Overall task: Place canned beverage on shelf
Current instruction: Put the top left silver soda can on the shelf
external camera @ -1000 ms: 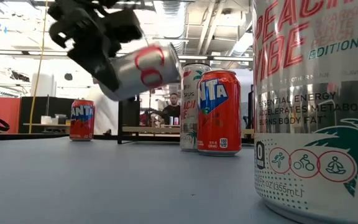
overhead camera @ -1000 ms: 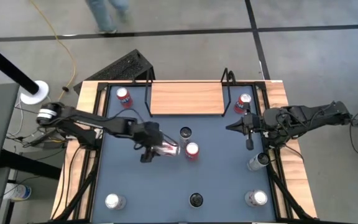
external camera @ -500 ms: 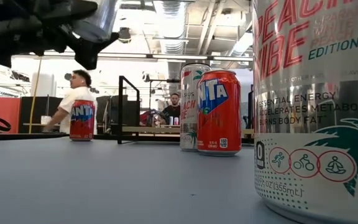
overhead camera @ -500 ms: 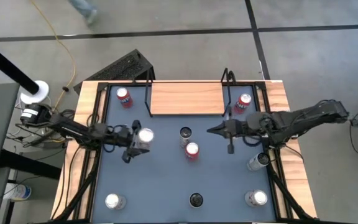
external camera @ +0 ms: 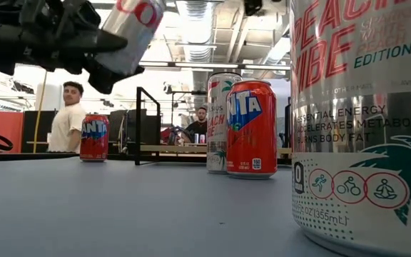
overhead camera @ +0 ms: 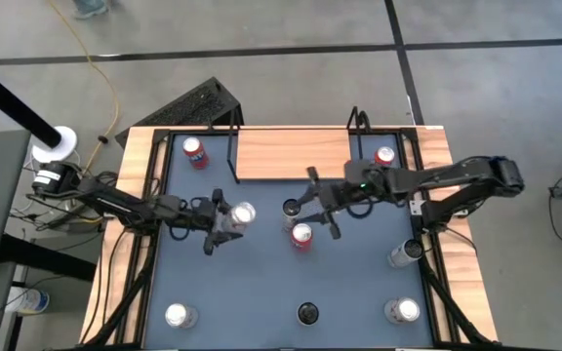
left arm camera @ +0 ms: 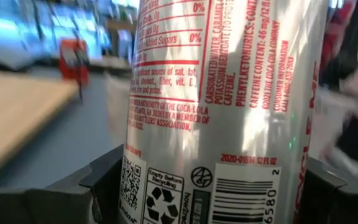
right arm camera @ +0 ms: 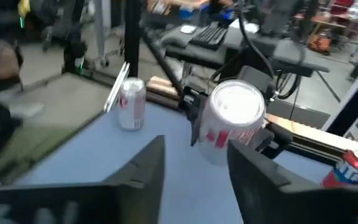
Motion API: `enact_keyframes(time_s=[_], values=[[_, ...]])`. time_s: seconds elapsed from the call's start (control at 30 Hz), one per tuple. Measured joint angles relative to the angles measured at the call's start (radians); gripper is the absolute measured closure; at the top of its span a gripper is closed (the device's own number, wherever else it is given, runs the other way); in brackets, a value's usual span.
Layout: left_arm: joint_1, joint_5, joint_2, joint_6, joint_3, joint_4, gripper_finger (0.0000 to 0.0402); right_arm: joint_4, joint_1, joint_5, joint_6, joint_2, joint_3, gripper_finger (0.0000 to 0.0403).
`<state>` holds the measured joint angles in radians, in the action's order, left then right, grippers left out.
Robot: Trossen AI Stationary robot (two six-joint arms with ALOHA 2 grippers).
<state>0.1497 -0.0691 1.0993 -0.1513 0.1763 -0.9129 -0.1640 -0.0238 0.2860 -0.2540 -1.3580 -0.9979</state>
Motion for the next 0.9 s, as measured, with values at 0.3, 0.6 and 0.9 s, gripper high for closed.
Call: enact_keyframes(time_s=[0.3, 0.6, 0.9], values=[[0.072, 0.003, 0.000, 0.042, 0.085, 0.240, 0.0111, 0.003, -0.047, 0.001, -0.041, -0.169, -0.066, 0.0090], [0.075, 0.004, 0.000, 0.033, 0.086, 0.292, 0.0111, 0.011, -0.087, -0.105, -0.135, -0.299, -0.179, 0.0060], [0.075, 0.004, 0.000, 0.031, 0.086, 0.360, 0.0111, 0.032, -0.094, -0.162, -0.200, -0.407, -0.284, 0.0060]])
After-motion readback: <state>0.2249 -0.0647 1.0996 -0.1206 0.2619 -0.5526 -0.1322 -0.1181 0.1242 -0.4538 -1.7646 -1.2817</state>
